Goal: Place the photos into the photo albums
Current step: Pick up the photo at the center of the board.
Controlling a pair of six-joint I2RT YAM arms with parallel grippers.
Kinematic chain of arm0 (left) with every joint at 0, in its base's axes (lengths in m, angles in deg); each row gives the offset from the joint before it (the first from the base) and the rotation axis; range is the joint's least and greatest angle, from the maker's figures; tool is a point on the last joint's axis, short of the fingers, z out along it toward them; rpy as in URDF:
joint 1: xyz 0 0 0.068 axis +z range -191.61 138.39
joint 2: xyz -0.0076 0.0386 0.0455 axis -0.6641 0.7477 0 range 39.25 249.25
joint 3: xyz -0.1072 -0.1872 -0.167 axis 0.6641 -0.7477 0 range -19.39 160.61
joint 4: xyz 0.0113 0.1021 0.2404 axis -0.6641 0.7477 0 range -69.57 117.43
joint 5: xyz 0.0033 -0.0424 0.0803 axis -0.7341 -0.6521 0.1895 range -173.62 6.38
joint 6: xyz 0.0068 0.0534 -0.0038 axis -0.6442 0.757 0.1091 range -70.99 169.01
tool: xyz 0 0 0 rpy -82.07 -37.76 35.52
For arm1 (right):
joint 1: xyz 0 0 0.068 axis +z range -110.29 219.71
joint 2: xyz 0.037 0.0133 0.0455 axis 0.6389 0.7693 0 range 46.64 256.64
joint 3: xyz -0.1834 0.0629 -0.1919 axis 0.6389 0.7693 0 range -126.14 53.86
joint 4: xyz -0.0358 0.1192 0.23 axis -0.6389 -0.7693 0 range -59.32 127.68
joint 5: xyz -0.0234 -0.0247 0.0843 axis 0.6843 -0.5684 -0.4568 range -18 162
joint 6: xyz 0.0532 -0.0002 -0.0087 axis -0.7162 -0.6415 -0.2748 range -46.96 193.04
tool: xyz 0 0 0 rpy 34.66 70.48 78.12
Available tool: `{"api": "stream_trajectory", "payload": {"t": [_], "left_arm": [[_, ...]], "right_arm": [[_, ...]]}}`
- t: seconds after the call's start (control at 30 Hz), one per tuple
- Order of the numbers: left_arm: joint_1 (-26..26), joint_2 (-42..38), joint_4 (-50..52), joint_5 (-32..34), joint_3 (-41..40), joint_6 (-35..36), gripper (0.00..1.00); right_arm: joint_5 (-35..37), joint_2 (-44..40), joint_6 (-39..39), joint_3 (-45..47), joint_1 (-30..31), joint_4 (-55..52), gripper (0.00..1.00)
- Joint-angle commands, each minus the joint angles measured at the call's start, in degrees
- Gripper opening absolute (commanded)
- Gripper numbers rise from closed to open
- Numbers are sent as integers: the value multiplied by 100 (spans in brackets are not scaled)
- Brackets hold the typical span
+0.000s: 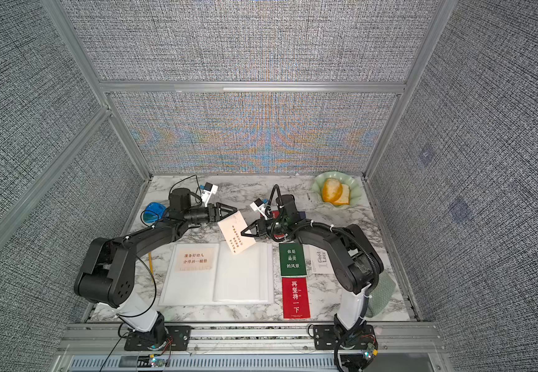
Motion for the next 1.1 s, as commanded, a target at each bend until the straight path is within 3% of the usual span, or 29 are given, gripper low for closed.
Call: {"api": "stream_trajectory", "payload": {"t": [0.0,0.47,0.67,0.8,0.97,1.07], "left_arm": [[-9,43,-167,-321,55,7,72],[-124,228,231,-467,267,291,50],[-132,217,398,-370,311,388,18],[-132,167,364,-379,295,365,3],[-126,95,266,-344,281,259,0],[-110,29,150,-247,259,113,0]], "right_arm": [[-296,-1,-15,2,-33,283,0],[-354,-30,69,-51,-312,219,0],[-354,-132,231,-50,-349,19,0],[-337,-189,361,-59,-366,-150,0],[-305,-227,324,-50,-413,-159,0],[-205,-268,268,-13,-457,-185,21]]}}
